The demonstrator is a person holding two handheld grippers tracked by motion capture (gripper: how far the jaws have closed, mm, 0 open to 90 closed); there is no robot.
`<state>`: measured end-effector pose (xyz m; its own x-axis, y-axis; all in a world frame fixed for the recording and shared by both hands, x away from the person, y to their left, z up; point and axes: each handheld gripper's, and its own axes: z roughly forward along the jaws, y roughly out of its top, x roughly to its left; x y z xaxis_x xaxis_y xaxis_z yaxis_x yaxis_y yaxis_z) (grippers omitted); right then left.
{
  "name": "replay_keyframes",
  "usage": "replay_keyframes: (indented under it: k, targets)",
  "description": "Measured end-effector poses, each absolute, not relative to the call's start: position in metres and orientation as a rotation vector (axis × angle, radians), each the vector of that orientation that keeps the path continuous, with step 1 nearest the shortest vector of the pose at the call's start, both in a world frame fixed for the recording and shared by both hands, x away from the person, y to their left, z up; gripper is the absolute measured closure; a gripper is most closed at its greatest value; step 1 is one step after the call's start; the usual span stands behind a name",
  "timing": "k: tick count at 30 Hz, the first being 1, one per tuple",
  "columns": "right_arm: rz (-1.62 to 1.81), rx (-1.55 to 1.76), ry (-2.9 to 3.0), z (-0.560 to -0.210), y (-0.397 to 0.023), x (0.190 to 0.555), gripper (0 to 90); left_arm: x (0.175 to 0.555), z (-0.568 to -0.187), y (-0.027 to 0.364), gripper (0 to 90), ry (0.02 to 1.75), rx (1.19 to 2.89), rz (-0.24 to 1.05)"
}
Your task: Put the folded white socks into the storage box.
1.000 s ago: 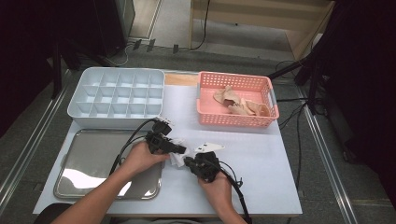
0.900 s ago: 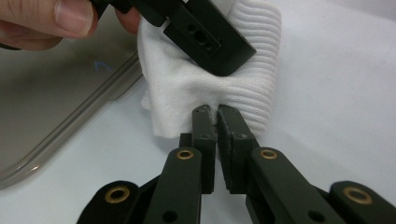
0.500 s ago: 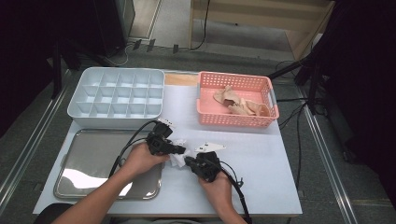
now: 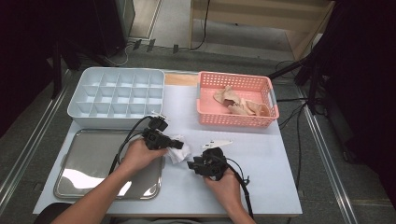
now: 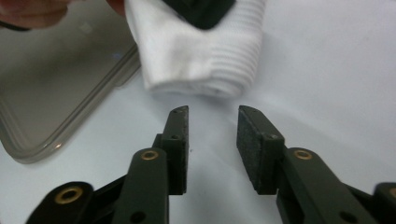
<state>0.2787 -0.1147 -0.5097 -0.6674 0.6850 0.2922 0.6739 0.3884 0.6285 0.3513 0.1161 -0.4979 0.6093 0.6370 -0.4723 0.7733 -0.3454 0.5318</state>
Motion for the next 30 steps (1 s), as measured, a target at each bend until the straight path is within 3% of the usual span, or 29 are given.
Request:
replay_keyframes:
  k: [16, 30]
  targets:
    - [1.263, 1.164, 2.480, -0.503, -0.143, 0.290, 52.5, 0.346, -0.479, 0.123, 69.4, 1.058, 2.108, -0.168]
    - [1.279, 1.181, 2.446, -0.493, -0.163, 0.292, 49.1, 0.347, -0.469, 0.135, 68.9, 1.065, 2.093, -0.167]
